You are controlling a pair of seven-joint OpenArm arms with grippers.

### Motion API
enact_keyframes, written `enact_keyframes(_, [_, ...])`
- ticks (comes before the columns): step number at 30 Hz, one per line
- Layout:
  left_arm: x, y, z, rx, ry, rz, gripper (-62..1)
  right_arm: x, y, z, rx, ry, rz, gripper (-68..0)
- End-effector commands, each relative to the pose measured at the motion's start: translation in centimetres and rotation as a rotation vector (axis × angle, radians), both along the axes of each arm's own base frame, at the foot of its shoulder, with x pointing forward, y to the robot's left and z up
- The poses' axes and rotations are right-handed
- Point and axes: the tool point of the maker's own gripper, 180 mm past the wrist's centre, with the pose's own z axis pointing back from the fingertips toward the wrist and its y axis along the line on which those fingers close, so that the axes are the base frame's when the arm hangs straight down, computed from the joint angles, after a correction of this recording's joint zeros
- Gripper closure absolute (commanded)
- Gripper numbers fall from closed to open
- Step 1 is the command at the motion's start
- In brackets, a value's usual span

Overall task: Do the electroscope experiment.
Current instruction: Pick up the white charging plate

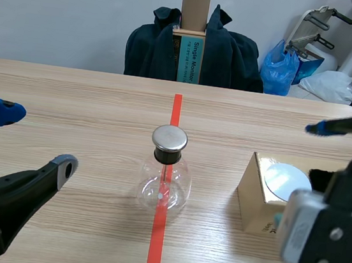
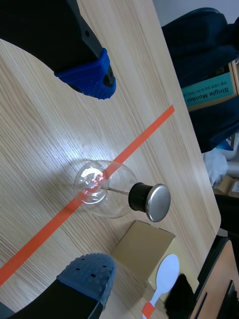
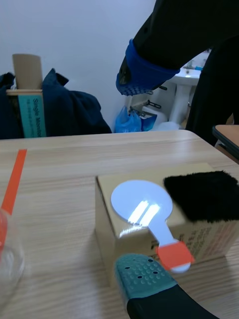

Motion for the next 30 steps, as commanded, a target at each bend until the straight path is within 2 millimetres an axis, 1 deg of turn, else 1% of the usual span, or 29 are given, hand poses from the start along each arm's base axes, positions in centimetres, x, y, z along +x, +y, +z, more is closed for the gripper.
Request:
enact_keyframes(1, [0.0,-0.5,0.7,-0.005,-0.023,-0.017,-62.3,-0.3,-0.3,-0.7,-0.033,-0.026,0.003,-67.9])
enact_keyframes(5, [0.0,-0.5,0.6,0.008,-0.026,-0.021,-62.3,-1.4,0.2,-2.5,-0.088,-0.093,0.043,-67.9])
enact_keyframes(8, [0.0,-0.5,0.6,0.008,-0.026,-0.021,-62.3,-2.2,0.0,-4.1,-0.113,-0.142,0.055,-67.9])
enact_keyframes(12, [0.0,-0.5,0.6,0.008,-0.026,-0.021,-62.3,-3.1,-1.6,-6.0,-0.144,-0.186,0.046,-67.9])
enact_keyframes(15, [0.0,-0.5,0.6,0.008,-0.026,-0.021,-62.3,-3.4,-2.7,-7.5,-0.167,-0.194,0.053,-67.9])
enact_keyframes(18, [-0.1,-0.5,0.6,0.008,-0.026,-0.021,-62.3,-2.8,-3.6,-8.5,-0.183,-0.219,0.037,-67.9])
enact_keyframes(21, [-0.1,-0.5,0.6,0.008,-0.026,-0.021,-62.3,-1.7,-4.1,-8.8,-0.192,-0.260,0.005,-67.9])
enact_keyframes(26, [-0.1,-0.5,0.6,0.008,-0.026,-0.021,-62.3,0.5,-4.2,-8.0,-0.181,-0.351,-0.053,-67.9])
enact_keyframes(30, [-0.1,-0.5,0.6,0.008,-0.027,-0.021,-62.3,1.3,-4.1,-7.5,-0.173,-0.391,-0.084,-67.9])
